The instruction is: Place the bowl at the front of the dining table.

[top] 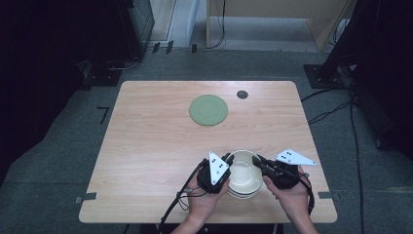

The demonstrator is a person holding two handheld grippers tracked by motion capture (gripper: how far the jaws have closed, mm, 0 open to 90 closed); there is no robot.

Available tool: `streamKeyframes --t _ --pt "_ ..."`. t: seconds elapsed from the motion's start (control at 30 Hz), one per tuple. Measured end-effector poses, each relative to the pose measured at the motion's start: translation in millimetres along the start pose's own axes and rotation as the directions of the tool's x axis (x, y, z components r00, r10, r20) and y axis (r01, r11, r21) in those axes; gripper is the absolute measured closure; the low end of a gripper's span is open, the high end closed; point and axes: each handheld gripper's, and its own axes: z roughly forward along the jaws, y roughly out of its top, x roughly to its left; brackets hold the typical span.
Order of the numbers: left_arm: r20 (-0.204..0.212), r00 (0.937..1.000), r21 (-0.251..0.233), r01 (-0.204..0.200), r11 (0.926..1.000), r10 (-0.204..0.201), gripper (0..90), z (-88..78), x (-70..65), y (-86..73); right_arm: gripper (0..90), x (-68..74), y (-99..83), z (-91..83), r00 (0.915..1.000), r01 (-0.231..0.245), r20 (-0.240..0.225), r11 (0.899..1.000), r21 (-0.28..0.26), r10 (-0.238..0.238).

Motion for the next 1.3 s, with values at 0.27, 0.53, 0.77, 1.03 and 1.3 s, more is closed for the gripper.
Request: streamKeyframes --t 0.27,0.53,0.77,1.03,1.3 --pt "0.027 0.9996 -0.047 -0.007 0.9989 0.008 83.0 -6.0 2.2 1.6 85.3 5.0 7.3 -3.3 0.9964 0.083 0.014 0.995 0.045 -0.084" --pt "0.142 0.9756 -0.084 0.18 0.9801 -0.167 20.7 -29.4 37.9 4.3 85.6 4.0 9.8 -7.3 0.9981 0.057 0.022 0.998 -0.008 -0.057" --pt "0.093 0.9794 -0.13 0.191 0.973 -0.179 2.6 -55.8 67.2 -11.1 85.6 5.0 21.3 -8.4 0.9976 0.062 0.035 0.997 -0.051 -0.061" --pt "0.035 0.981 -0.133 0.194 0.9719 -0.191 2.6 -75.3 94.0 -27.7 85.6 8.0 32.8 -1.9 0.9975 0.063 0.039 0.996 -0.071 -0.06" --pt "-0.044 0.9704 -0.109 0.232 0.9667 -0.237 2.6 -87.5 125.4 -57.2 85.7 5.6 49.7 10.7 0.9982 0.045 0.043 0.995 -0.094 -0.041"
